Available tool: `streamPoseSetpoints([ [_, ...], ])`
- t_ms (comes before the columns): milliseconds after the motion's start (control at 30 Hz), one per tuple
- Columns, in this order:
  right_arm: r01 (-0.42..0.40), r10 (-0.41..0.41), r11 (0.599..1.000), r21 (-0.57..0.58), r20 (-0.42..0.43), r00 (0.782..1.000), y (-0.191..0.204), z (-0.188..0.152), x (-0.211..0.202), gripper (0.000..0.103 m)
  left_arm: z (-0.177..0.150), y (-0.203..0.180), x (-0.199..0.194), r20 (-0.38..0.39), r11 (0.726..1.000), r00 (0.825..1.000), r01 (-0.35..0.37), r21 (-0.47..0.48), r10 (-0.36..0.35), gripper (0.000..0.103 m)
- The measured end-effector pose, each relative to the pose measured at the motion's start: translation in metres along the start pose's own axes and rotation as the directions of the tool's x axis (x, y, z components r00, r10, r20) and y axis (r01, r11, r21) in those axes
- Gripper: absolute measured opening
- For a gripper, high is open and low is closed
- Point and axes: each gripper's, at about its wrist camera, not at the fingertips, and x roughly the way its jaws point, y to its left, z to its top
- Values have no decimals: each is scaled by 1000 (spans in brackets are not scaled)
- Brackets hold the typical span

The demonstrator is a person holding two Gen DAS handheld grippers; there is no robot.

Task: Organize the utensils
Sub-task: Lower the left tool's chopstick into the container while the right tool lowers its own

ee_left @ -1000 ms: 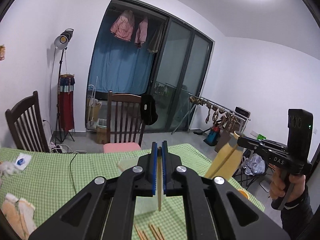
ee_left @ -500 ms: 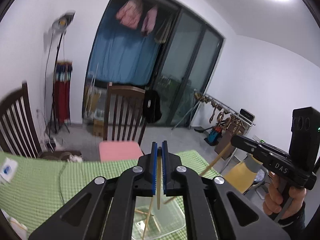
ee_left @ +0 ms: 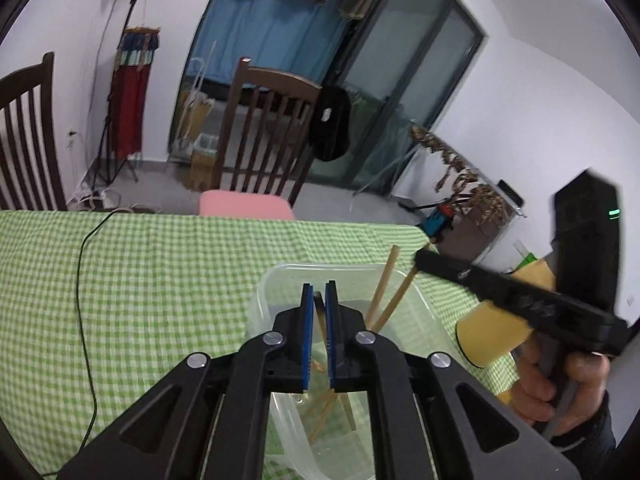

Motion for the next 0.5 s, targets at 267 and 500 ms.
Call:
streamPoseSetpoints([
  [267, 44, -44, 999, 9, 9, 999, -7, -12, 0, 7, -4, -3, -8, 21, 997, 999, -49, 55, 48, 4],
  [500, 112, -112, 992, -66, 5, 994, 2, -12, -8, 12, 5, -9, -17, -9, 994, 996, -88, 70, 89, 10],
])
